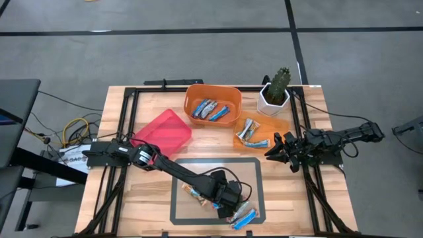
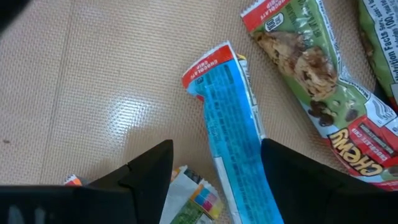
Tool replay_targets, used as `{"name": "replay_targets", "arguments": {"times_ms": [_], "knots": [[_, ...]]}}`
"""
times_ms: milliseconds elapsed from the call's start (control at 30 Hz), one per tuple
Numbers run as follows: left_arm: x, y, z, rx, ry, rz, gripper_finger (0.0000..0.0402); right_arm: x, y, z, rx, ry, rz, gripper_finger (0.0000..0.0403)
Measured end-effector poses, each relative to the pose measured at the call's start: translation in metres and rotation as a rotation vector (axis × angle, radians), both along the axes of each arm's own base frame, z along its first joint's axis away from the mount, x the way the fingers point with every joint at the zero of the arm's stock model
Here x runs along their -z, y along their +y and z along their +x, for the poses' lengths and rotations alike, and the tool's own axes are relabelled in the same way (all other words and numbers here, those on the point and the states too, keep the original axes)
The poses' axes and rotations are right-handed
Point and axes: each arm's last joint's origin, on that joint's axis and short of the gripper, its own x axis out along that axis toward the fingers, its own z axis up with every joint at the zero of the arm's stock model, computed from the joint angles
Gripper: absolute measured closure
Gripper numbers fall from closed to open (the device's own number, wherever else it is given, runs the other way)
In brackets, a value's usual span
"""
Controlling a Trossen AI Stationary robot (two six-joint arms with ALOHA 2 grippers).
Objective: Pick and place Granola Bars by type
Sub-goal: Put the red granola bar into the red bin
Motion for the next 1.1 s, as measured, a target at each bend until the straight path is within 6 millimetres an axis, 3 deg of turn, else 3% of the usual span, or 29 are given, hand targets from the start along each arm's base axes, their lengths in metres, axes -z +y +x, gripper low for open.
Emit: {"name": "replay_targets", "arguments": {"times_ms": [500,667,1100], "knots": [[0.000,-0.007,-0.003,0.012,-0.004,0.009,0.0164,0.000,0.000,0.000,0.000,0.000,0.000,0.0321],[0.020,-0.010,0.001,0.019,0.014,-0.013,0.0164,0.000,0.000,0.000,0.000,0.000,0.000,0.0321],[0.021,-0.008,0.005,0.034,-0.001,-0.018,0.0164,0.000,0.000,0.000,0.000,0.000,0.000,0.0321]]}}
